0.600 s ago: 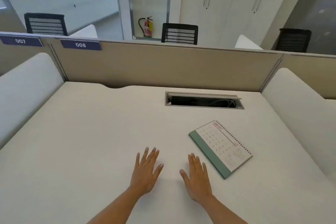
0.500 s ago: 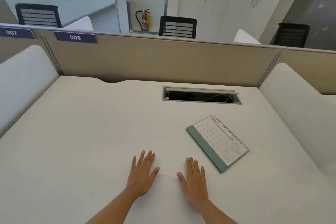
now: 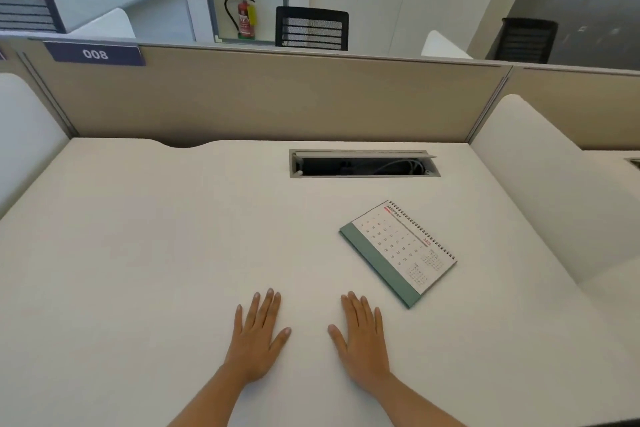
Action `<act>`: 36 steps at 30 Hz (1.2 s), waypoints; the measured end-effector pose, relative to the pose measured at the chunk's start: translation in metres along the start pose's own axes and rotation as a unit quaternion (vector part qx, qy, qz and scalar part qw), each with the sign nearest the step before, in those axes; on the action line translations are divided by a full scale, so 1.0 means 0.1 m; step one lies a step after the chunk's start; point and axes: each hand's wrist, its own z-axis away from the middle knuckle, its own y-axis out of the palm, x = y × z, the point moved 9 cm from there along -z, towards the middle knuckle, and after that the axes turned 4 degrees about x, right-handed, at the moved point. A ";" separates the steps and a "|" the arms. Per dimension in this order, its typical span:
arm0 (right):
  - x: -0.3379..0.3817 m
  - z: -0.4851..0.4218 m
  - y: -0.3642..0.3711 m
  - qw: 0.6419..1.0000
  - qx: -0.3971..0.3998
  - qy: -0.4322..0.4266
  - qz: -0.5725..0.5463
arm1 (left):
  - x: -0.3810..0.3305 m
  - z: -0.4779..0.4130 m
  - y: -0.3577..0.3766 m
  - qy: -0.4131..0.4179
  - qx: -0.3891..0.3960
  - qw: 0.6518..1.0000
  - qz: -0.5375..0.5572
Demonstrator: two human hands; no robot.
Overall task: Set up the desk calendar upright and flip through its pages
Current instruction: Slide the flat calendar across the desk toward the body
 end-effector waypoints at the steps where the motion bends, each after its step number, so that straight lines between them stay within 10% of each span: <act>1: -0.03 -0.06 -0.06 1.000 -0.010 -0.004 0.002 | 0.00 0.00 0.01 -0.001 0.003 1.000 0.001; 13: -1.01 -0.56 -0.49 0.971 0.044 0.233 -0.028 | 0.02 0.00 0.03 -0.012 0.020 1.000 0.006; 27: -0.20 -0.10 -0.17 0.996 0.053 0.050 -0.043 | -0.02 0.02 -0.07 0.001 -0.018 0.996 0.087; 36: 0.53 0.11 0.21 0.991 0.081 -0.076 -0.080 | 0.48 0.00 -0.46 -0.184 -0.126 0.890 0.398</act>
